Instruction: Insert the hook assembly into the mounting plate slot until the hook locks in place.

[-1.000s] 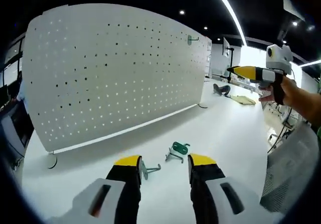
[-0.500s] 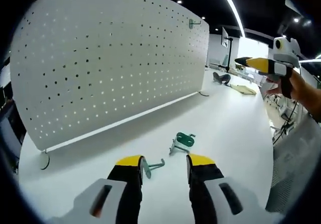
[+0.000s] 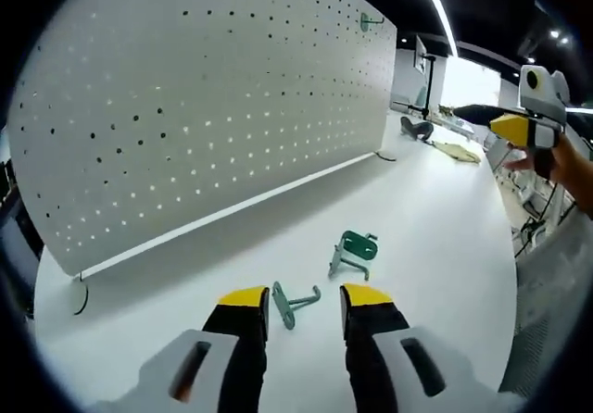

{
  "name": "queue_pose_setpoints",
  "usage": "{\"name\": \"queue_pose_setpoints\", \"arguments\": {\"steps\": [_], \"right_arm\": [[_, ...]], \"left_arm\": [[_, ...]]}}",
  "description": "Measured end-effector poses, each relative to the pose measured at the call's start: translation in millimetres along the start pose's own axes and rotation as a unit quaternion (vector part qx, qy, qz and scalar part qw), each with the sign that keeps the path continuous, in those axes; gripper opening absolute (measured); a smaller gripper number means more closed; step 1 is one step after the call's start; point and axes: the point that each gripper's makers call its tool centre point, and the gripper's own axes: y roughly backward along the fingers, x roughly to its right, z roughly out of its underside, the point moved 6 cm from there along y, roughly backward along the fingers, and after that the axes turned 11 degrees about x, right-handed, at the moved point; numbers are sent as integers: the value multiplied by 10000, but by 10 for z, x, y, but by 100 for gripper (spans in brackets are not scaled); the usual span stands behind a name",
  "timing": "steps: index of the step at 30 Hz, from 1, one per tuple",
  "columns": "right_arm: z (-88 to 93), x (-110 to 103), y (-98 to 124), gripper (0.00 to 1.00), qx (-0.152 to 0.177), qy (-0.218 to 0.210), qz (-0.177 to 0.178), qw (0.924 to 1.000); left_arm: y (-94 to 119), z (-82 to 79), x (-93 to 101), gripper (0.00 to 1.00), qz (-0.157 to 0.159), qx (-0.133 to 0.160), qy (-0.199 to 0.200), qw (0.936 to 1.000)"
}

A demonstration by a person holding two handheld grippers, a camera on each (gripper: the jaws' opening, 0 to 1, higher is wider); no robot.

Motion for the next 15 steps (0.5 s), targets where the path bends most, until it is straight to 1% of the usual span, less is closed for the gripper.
{"name": "queue_pose_setpoints", "arguments": {"steps": [4, 7, 15], "right_arm": [[20, -22, -2, 45, -24, -97, -82, 9999], [48, -42, -7, 45, -68, -125, -193, 9997], [132, -79, -11, 44, -208, -227, -332, 9990]], "left_arm": [[-53, 16, -14, 31, -11, -64, 6, 10000], [-88, 28, -29, 30, -39, -121, 42, 9999], [-172, 70, -43, 27, -55, -273, 13, 9996]]}}
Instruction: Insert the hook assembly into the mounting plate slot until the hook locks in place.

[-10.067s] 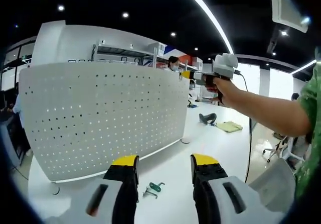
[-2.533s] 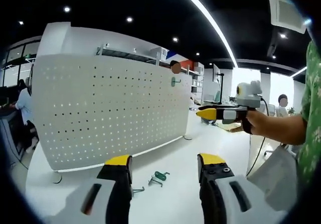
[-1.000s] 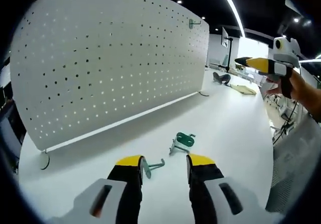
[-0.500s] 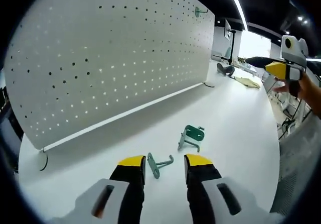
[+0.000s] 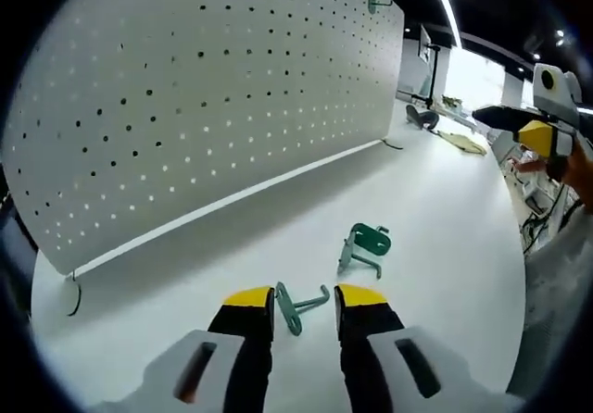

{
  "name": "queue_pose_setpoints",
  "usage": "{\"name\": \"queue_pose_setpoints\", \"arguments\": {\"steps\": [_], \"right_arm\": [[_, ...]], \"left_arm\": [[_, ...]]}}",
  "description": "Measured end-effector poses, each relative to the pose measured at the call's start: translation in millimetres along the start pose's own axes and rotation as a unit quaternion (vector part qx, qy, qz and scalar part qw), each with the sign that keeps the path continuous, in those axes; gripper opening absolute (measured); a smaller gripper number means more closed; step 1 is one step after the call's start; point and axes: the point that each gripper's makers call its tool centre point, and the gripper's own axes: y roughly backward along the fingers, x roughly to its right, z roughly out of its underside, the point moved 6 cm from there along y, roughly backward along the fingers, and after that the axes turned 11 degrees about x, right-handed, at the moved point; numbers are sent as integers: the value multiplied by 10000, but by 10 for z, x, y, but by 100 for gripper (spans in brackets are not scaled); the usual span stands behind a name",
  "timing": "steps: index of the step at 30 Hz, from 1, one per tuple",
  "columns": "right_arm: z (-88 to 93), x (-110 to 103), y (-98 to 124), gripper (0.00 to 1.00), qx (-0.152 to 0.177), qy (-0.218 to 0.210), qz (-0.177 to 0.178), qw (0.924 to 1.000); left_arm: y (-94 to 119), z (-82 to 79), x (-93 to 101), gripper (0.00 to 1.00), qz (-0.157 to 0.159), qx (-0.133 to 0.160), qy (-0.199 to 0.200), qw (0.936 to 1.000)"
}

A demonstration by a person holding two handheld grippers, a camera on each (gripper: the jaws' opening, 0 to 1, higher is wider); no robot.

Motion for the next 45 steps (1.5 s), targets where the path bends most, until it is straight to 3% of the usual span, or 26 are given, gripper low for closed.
{"name": "queue_pose_setpoints", "arguments": {"steps": [19, 32, 45], "right_arm": [[89, -4, -12, 43, -140, -63, -121, 9998], [216, -159, -53, 39, -556, 22, -613, 9966], [305, -246, -43, 39, -826, 37, -886, 9926]], "left_arm": [[-55, 45, -52, 13, -236, -402, 19, 9989], [-72, 77, -66, 8, -228, -515, 10, 9984], [-73, 93, -69, 4, -265, -562, 50, 9981]]}}
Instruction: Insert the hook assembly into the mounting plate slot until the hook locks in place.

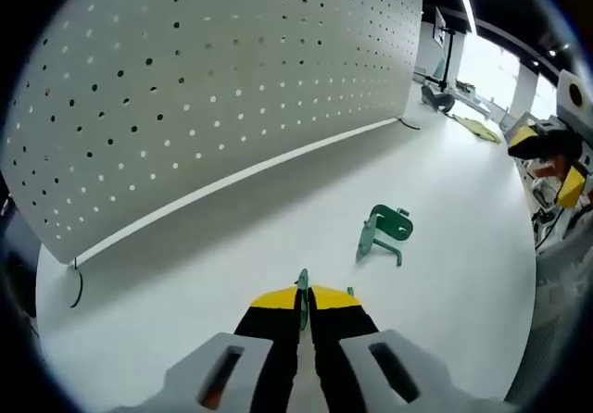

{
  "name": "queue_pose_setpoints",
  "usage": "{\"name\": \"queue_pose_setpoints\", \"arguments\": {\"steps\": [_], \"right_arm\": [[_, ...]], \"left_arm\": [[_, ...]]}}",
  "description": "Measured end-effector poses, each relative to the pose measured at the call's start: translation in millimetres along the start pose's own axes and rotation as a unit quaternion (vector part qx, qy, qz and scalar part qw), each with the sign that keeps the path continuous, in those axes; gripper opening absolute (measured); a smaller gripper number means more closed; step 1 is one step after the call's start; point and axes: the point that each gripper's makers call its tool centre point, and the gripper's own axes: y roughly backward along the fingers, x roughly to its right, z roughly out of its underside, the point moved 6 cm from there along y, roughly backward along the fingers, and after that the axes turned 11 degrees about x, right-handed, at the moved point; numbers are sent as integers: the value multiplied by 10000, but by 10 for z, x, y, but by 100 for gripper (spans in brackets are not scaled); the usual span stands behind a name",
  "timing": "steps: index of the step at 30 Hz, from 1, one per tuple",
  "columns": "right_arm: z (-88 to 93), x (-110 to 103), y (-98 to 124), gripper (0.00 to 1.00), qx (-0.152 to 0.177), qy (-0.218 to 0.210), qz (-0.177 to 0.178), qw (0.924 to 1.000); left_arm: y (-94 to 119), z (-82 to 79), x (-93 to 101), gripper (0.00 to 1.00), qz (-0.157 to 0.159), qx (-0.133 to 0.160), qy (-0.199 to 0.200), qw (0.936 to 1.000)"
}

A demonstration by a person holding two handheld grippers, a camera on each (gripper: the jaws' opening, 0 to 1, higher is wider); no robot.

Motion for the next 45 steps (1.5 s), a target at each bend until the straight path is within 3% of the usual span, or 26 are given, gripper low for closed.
{"name": "queue_pose_setpoints", "arguments": {"steps": [20, 38, 45], "right_arm": [[17, 24, 0, 40, -30, -31, 42, 10000], [-49, -21, -30, 39, 4, -4, 26, 10000], [-100, -30, -44, 37, 28, 12, 32, 10000]], "left_arm": [[12, 2, -22, 2, -60, 75, 301, 9995], [143, -115, -16, 2, -81, 586, 1069, 9925], [183, -215, 42, 2, 12, 880, 1434, 9857]]}}
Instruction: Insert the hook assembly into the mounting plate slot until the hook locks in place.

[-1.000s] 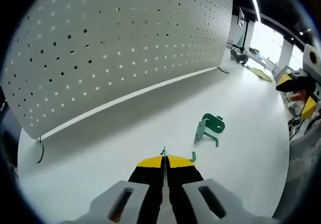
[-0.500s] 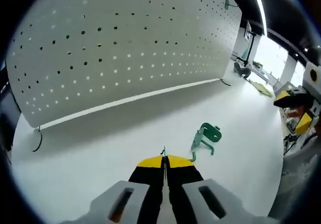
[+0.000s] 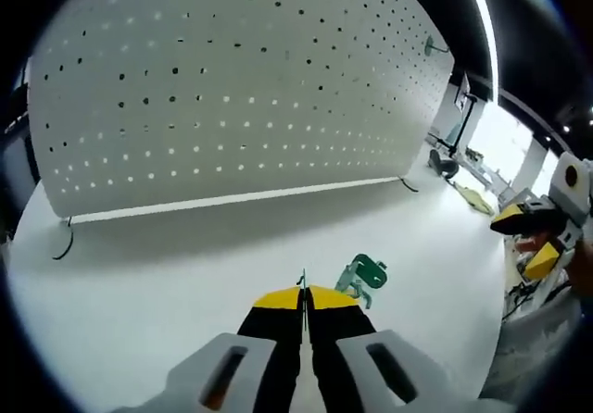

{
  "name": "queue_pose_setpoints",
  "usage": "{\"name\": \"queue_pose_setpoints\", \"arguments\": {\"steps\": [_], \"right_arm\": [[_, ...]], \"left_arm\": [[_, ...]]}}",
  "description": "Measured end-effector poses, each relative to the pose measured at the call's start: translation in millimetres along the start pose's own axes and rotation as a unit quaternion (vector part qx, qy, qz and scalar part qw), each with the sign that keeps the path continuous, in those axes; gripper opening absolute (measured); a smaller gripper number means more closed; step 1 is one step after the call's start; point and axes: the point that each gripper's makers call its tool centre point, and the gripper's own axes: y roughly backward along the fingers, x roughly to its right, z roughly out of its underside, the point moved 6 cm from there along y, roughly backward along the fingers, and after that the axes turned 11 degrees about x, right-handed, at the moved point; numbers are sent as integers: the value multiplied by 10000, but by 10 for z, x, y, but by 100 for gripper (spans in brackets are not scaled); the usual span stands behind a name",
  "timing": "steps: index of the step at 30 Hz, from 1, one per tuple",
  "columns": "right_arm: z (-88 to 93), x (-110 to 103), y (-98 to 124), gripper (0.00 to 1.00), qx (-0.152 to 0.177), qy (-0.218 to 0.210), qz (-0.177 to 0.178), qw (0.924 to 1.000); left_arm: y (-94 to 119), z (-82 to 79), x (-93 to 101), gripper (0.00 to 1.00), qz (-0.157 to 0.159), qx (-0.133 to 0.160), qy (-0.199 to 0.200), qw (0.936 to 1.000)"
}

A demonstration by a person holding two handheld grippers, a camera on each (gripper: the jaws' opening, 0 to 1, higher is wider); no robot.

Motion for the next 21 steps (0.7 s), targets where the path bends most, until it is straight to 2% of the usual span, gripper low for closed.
{"name": "queue_pose_setpoints", "arguments": {"steps": [6, 10, 17, 21], "right_arm": [[-58, -15, -13, 35, 34, 7, 3, 10000], [-98, -32, -22, 34, 84, -30, 11, 10000], [-209, -83, -46, 32, 192, -47, 23, 9998], [-272, -89, -51, 30, 252, -62, 73, 9996]], "left_arm": [[31, -58, 101, 2, 109, 189, 199, 9996], [71, -120, 208, 2, 221, 434, 531, 9974], [127, -210, 411, 2, 436, 793, 1109, 9897], [157, -273, 548, 2, 598, 1034, 1475, 9818]]}}
